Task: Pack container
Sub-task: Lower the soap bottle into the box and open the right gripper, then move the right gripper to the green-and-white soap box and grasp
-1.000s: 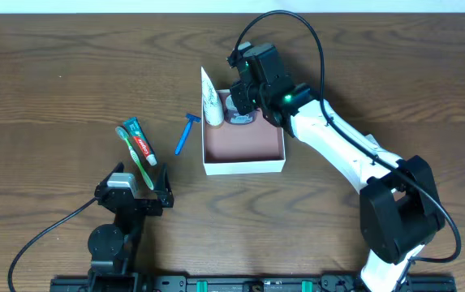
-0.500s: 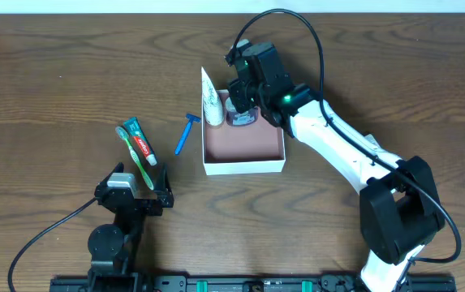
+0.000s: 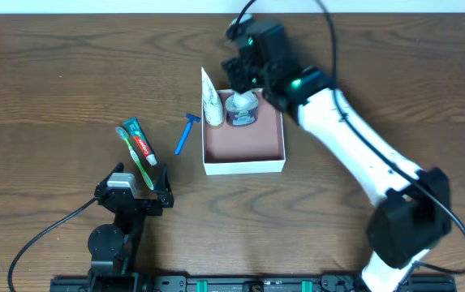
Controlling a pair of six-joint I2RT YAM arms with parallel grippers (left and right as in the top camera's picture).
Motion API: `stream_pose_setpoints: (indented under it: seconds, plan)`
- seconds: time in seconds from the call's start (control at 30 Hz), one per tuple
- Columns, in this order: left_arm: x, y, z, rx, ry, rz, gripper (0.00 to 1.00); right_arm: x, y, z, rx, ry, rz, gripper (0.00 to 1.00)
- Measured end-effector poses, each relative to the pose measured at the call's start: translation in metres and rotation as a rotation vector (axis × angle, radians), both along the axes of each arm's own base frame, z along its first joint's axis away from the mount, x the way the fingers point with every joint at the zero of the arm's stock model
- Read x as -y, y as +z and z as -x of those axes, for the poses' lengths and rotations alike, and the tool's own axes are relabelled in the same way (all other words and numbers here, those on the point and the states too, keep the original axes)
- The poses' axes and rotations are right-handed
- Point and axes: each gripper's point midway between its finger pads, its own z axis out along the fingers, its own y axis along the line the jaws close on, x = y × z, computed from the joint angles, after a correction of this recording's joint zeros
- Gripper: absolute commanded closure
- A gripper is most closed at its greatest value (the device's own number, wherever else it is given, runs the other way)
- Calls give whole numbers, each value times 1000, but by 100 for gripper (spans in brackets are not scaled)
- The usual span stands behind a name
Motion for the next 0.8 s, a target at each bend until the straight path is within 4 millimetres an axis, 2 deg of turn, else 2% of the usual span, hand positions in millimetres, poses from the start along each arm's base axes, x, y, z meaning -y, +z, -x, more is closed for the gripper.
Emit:
stream_pose_setpoints:
  seconds: [0.07, 0.17, 0.23, 0.27, 0.3, 0.33, 0.37, 0.47, 0.63, 0.8]
  plan:
    - [0, 0, 0, 0, 0, 0, 2, 18, 26, 4, -14, -44, -18, 38]
    - [0, 0, 0, 0, 0, 0, 2, 68, 57, 17, -82, -181, -42, 34]
    - [0, 0, 0, 1, 0, 0, 2, 109, 68, 30, -139, -297, -54, 32]
    - [0, 0, 0, 0, 0, 0, 2, 128, 68, 38, -176, -352, -52, 31]
    - [0, 0, 0, 0, 0, 0, 2, 156, 68, 49, -229, -438, -56, 30]
    - [0, 0, 0, 0, 0, 0, 2, 172, 65, 56, -266, -485, -52, 31]
    - [0, 0, 0, 0, 0, 0, 2, 195, 62, 65, -310, -561, -50, 30]
    - [0, 0, 0, 0, 0, 0, 2, 242, 43, 90, -449, -732, -30, 31]
    - [0, 0, 0, 0, 0, 0, 2, 285, 2, 113, -592, -920, 12, 34]
    - [0, 0, 0, 0, 0, 0, 2, 307, -65, 126, -699, -1044, 27, 36]
